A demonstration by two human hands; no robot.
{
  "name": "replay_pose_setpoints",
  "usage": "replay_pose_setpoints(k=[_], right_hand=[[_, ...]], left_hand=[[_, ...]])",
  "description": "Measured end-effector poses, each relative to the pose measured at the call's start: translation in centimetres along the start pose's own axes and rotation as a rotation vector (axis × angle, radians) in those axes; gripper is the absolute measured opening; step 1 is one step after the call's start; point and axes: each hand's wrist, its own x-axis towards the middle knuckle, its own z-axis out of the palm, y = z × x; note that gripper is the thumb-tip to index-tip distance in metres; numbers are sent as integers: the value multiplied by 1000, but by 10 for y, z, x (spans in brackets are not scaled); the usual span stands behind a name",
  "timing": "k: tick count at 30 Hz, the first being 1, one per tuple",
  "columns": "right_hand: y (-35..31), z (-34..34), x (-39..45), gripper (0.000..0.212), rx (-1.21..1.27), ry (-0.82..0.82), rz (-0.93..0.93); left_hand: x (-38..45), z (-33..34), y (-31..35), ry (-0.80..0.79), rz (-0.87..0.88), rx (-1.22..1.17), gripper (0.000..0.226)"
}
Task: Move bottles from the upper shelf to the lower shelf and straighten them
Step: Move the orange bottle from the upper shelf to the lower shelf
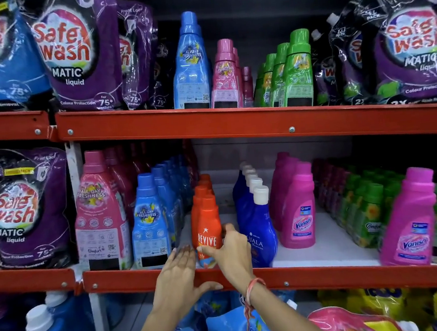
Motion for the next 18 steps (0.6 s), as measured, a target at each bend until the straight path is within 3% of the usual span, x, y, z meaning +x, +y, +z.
replay_pose_setpoints(k=[8, 13, 18], right_hand=[[17, -30, -17, 43, 99, 45, -147], [42, -79, -35, 10, 230, 310, -205], [90, -126, -35, 7, 139, 601, -134]], left_hand=[[-2, -5, 2, 15, 15, 16, 107], [-3, -2, 1, -3, 15, 23, 108], [-4, 0, 3, 25, 24, 25, 109]])
